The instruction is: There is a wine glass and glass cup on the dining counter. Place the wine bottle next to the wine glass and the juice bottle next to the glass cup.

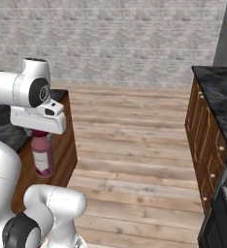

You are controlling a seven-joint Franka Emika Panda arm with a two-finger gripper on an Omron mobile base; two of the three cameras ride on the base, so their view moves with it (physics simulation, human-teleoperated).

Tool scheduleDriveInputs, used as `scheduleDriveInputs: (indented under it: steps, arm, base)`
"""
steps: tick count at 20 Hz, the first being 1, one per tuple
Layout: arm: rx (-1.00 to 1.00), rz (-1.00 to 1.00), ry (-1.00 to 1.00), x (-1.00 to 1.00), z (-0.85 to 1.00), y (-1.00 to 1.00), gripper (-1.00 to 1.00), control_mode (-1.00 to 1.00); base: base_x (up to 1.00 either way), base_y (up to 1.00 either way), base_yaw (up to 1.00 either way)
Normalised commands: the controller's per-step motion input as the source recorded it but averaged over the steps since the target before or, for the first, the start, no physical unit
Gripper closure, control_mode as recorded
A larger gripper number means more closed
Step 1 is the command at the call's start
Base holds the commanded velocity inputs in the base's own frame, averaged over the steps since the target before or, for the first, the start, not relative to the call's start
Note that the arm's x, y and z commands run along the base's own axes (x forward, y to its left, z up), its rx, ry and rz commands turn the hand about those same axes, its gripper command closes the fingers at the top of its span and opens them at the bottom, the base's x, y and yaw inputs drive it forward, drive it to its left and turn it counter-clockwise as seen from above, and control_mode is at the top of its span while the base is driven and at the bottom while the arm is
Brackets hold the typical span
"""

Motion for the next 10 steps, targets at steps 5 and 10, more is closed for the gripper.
scheduleDriveInputs:
  steps: [5, 10]
  arm:
    - [0.00, 0.00, 0.00, 0.00, 0.00, 0.00, 1.00, 1.00]
    - [0.00, 0.00, 0.00, 0.00, 0.00, 0.00, 1.00, 1.00]
  base:
    - [0.91, -0.20, 0.03]
    - [0.90, -0.21, 0.03]
